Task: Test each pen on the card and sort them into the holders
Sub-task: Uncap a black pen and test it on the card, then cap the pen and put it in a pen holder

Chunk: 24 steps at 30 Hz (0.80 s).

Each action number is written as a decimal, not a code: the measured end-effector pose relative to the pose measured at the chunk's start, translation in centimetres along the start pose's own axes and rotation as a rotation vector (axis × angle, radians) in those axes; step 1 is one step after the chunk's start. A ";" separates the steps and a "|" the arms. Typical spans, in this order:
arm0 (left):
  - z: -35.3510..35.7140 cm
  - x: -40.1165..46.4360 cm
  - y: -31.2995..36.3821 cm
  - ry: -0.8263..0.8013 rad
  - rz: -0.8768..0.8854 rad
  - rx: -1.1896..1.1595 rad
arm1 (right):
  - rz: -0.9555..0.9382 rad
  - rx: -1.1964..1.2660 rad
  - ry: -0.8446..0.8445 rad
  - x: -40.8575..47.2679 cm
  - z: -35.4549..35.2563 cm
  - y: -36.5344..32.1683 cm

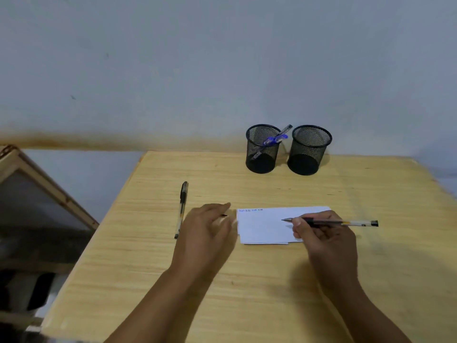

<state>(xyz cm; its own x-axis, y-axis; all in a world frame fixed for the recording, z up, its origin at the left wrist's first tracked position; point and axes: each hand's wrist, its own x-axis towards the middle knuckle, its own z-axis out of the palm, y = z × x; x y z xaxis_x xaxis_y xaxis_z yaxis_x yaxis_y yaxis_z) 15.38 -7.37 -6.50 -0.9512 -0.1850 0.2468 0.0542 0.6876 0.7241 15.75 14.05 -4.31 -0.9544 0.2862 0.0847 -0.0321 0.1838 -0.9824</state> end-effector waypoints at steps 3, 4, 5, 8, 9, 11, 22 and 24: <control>-0.8 1.6 -0.5 0.025 0.031 0.204 | 0.034 0.074 -0.020 -0.9 -0.3 0.0; -0.9 2.0 -0.8 0.024 0.032 0.296 | 0.030 0.068 -0.027 -1.1 -0.4 -0.1; -1.0 2.3 -1.1 0.013 0.023 0.386 | 0.030 0.066 -0.035 -1.4 -0.5 -0.1; -1.1 2.9 -1.8 -0.056 0.009 0.523 | 0.040 0.073 -0.058 -1.9 -0.9 -0.1; -1.2 3.0 -2.0 -0.071 0.016 0.526 | 0.042 0.077 -0.067 -2.0 -0.9 -0.2; -1.5 3.1 -2.2 -0.074 0.039 0.511 | 0.054 0.105 -0.089 -2.1 -1.1 -0.3; -3.0 -2.1 2.7 -0.012 0.048 -0.145 | -0.004 0.359 -0.262 -2.0 0.1 -3.8; -3.1 -2.8 3.4 -0.007 0.071 -0.167 | -0.013 0.358 -0.287 -2.4 0.4 -4.0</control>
<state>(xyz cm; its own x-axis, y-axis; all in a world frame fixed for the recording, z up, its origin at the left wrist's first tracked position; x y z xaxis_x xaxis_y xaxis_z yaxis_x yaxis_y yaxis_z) 19.18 -6.71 -2.75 -0.9453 -0.1352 0.2969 0.1699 0.5727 0.8019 18.02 12.26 -0.64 -0.9952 0.0049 0.0975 -0.0970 -0.1650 -0.9815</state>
